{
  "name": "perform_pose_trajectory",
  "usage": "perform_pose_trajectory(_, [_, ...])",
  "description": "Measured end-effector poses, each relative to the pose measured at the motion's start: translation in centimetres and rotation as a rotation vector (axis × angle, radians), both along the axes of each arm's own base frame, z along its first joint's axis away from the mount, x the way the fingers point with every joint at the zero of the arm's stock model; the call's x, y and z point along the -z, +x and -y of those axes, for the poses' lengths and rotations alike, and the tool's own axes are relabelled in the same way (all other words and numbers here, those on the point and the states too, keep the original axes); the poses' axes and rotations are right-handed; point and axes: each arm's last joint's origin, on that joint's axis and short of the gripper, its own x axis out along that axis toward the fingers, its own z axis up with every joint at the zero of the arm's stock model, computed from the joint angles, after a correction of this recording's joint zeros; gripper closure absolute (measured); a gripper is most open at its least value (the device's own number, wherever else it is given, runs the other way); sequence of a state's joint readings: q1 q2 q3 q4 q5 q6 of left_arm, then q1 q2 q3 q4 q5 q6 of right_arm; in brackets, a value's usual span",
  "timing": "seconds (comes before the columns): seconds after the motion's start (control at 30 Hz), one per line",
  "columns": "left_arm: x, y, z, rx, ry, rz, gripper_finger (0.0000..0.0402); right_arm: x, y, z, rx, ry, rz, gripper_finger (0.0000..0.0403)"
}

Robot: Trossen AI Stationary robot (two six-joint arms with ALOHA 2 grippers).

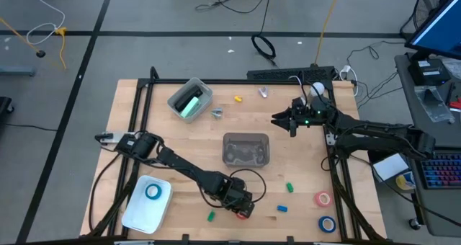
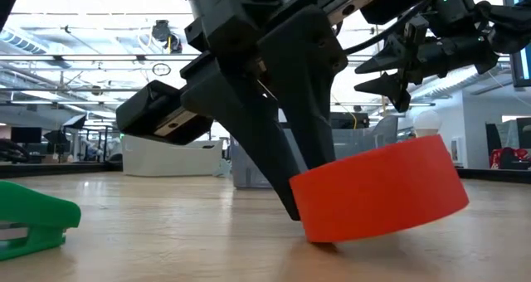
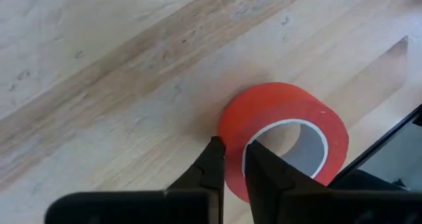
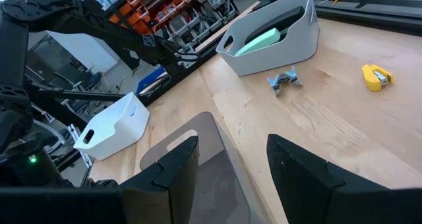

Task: Pick and place Stapler, Stapler remover, tape
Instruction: Put the orange tape into the white bin

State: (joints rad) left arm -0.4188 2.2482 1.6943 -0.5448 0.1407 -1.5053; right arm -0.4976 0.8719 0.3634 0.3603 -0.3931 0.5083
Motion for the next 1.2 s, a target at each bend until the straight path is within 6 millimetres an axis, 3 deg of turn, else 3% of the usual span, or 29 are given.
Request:
perform_pose_trajectory(0.47, [-0.5,-0.5,-0.5,0.053,-0.043,-0.065,0.0368,0.0,0.0,0.0,0.004,-0.001,0.0,0.0229])
perform_pose_trajectory(0.57, [-1.8,-1.0,-0.8,0.069,-0.017,-0.064,0.0368,0.0,0.0,0.0,0.004,-0.001,0.0,0.023])
perform_pose_trajectory(0.7, [-5.3,-2.3,-1.6,0.067,0.035,-0.042,0.0368,0.0,0.0,0.0,0.004,-0.001,0.0,0.0229])
perform_pose_trajectory(0.8, [-8.5,-4.0,-2.3,0.036,0.083,-0.028,0.0368,0.0,0.0,0.0,0.004,-0.001,0.0,0.023])
perform_pose_trajectory(0.97, [-13.8,-8.7,-2.9,-0.07,0.139,-0.098,0.0368,0.0,0.0,0.0,0.004,-0.001,0.001,0.023])
perform_pose_trajectory(1.1, [-16.5,-13.0,-2.5,-0.17,0.147,-0.209,0.0368,0.0,0.0,0.0,0.005,-0.001,0.001,0.023])
perform_pose_trajectory(1.2, [-17.4,-15.8,-1.6,-0.214,0.163,-0.31,0.0368,0.0,0.0,0.0,0.006,-0.002,0.0,0.0229])
